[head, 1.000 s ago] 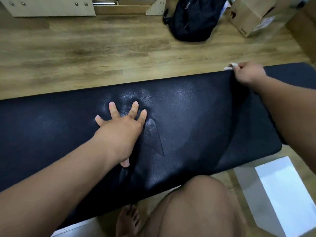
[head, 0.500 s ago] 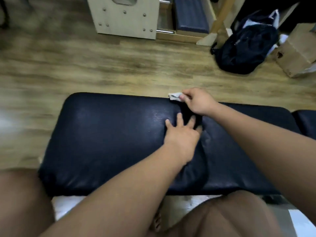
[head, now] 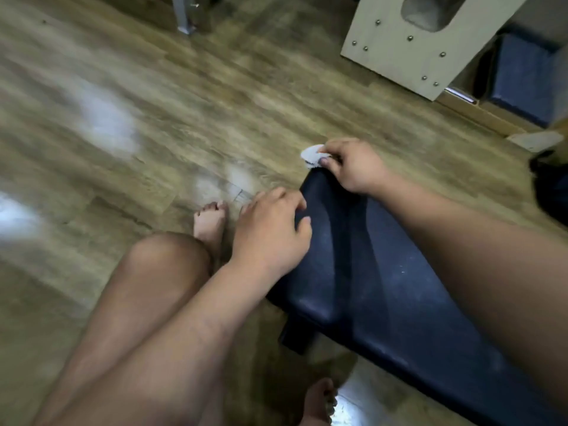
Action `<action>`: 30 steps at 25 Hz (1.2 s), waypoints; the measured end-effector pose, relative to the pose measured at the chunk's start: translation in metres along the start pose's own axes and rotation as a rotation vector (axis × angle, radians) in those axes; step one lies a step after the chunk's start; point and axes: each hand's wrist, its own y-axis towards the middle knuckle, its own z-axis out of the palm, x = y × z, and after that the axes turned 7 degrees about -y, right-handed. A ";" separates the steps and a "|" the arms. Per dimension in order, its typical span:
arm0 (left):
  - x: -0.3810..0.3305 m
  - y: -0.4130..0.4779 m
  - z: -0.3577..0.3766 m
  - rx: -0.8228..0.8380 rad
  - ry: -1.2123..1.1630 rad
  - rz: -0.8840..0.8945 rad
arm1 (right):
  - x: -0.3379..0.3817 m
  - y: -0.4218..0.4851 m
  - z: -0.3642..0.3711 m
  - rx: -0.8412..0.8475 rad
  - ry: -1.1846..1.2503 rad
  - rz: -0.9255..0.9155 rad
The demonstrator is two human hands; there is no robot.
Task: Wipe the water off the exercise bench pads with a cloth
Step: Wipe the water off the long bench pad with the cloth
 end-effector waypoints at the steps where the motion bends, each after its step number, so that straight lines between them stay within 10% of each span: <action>1: 0.006 0.006 -0.009 -0.049 -0.056 -0.059 | 0.022 0.006 0.003 0.071 -0.063 -0.082; 10: 0.056 0.019 -0.048 -0.250 -0.274 -0.353 | 0.133 -0.084 0.021 0.352 -0.061 -0.598; 16: 0.071 0.016 -0.046 -0.229 -0.328 -0.414 | 0.036 0.023 -0.020 0.189 -0.365 -0.056; 21: 0.068 0.020 -0.043 -0.167 -0.381 -0.437 | 0.114 -0.045 0.033 0.235 -0.245 -0.163; 30: 0.041 0.003 -0.021 -0.002 -0.392 -0.333 | 0.135 -0.215 0.055 -0.178 -0.239 -0.188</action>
